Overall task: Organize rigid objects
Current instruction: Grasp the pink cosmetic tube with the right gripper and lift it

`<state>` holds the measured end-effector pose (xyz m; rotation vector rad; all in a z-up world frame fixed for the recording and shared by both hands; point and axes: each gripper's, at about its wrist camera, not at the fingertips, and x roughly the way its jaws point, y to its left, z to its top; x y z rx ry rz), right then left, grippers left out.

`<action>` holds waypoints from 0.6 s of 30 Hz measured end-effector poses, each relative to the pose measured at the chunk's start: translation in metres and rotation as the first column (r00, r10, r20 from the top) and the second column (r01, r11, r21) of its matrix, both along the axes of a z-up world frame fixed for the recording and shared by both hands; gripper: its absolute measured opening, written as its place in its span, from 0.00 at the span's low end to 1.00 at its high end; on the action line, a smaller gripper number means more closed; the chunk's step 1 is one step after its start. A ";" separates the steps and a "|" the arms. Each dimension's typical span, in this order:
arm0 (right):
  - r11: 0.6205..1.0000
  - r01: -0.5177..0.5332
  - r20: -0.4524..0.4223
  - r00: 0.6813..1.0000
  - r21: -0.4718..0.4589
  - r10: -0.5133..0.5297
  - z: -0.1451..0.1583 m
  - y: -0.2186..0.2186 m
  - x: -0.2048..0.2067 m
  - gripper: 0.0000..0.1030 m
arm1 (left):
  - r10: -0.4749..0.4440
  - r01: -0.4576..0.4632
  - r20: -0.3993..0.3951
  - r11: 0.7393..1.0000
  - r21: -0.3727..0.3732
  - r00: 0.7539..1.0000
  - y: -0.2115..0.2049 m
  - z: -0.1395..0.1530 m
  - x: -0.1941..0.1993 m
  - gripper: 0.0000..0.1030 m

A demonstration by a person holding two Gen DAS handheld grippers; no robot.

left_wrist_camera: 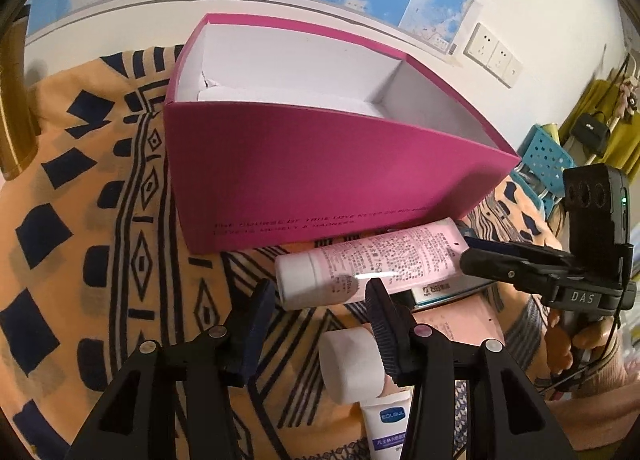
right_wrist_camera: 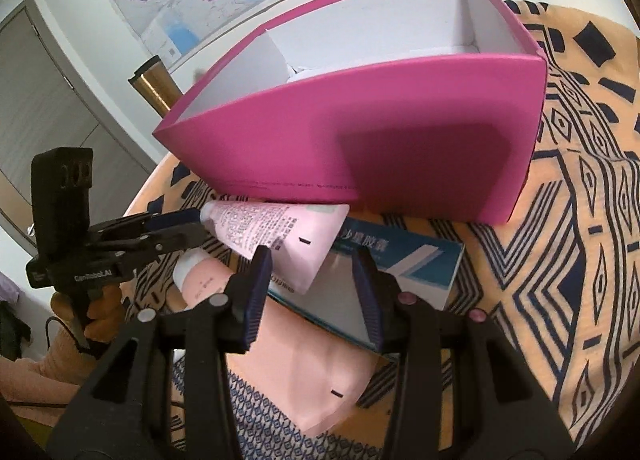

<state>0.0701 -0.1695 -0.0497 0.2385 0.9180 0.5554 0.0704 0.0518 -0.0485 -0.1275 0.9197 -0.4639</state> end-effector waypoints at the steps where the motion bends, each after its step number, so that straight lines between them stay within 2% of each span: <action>1: 1.000 0.000 0.002 1.000 -0.001 0.000 0.000 0.001 0.000 0.44 | 0.000 0.000 -0.001 1.000 -0.005 1.000 0.000 0.000 0.000 0.46; 3: 1.000 0.009 0.017 1.000 -0.013 -0.009 0.002 0.003 0.001 0.42 | -0.001 0.001 -0.006 1.000 -0.004 1.000 -0.002 0.000 0.001 0.46; 5: 1.000 -0.003 0.017 1.000 -0.015 0.004 0.001 0.005 0.000 0.33 | -0.004 0.004 -0.008 1.000 0.003 1.000 -0.005 -0.001 0.001 0.46; 11: 0.999 0.009 0.036 0.999 -0.051 -0.007 0.005 0.007 0.000 0.31 | 0.000 0.000 -0.011 1.000 -0.013 1.000 -0.006 0.003 -0.003 0.46; 18: 0.998 0.009 0.073 0.997 -0.054 -0.005 0.020 0.005 -0.009 0.31 | -0.001 0.002 0.036 1.000 -0.008 0.999 -0.009 0.022 -0.016 0.46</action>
